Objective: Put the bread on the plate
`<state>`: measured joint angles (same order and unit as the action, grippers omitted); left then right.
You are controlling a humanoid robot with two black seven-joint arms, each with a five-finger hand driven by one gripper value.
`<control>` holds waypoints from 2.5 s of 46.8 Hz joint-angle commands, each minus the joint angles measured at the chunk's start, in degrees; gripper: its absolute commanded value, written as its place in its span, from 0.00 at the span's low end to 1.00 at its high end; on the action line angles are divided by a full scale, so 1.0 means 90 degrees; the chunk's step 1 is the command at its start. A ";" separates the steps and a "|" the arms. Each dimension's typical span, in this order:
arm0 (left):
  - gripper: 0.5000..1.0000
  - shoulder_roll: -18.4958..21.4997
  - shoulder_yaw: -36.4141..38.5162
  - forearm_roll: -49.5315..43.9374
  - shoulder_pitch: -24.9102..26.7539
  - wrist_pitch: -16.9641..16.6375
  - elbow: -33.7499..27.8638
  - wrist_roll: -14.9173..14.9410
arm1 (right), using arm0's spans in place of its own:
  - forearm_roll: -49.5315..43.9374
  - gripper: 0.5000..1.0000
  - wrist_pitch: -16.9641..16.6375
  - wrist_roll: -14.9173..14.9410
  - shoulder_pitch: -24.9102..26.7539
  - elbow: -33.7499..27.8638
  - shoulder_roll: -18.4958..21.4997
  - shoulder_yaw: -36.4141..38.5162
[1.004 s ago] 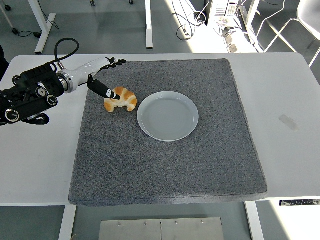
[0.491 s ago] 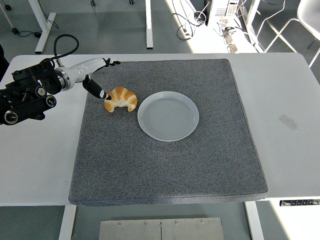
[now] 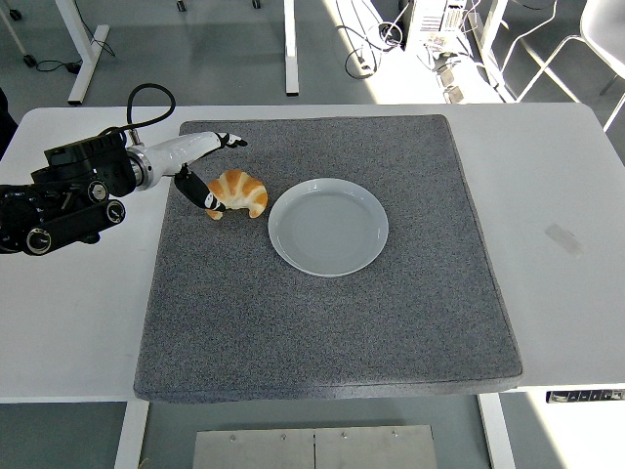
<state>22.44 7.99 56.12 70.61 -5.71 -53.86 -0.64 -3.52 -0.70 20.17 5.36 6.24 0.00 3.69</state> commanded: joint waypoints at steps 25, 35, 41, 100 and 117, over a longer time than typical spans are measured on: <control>0.79 -0.0394 0.0099 0.0103 -0.0072 0.0000 0.0369 0.0062 | 0.0000 1.00 0.0000 -0.0005 0.0001 0.0000 0.0000 0.0000; 0.69 -0.0530 0.0157 0.0103 -0.0102 0.0000 0.0623 0.0052 | 0.0000 1.00 0.0000 -0.0005 0.0001 0.0000 0.0000 0.0000; 0.66 -0.0608 0.0255 0.0103 -0.0131 0.0000 0.0740 0.0042 | 0.0000 1.00 0.0000 -0.0005 0.0001 0.0000 0.0000 0.0000; 0.20 -0.0286 -0.0389 0.0083 0.0787 0.0029 0.0467 -0.0046 | 0.0000 1.00 0.0000 -0.0005 0.0001 0.0000 0.0000 0.0000; 0.20 -0.0393 -0.0555 0.0298 0.0787 0.0039 0.0125 -0.0065 | 0.0000 1.00 0.0000 0.0005 0.0001 0.0000 0.0000 0.0000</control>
<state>19.46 3.11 58.69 77.78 -5.37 -51.99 -1.33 -3.52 -0.70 20.20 5.37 6.24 0.00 3.69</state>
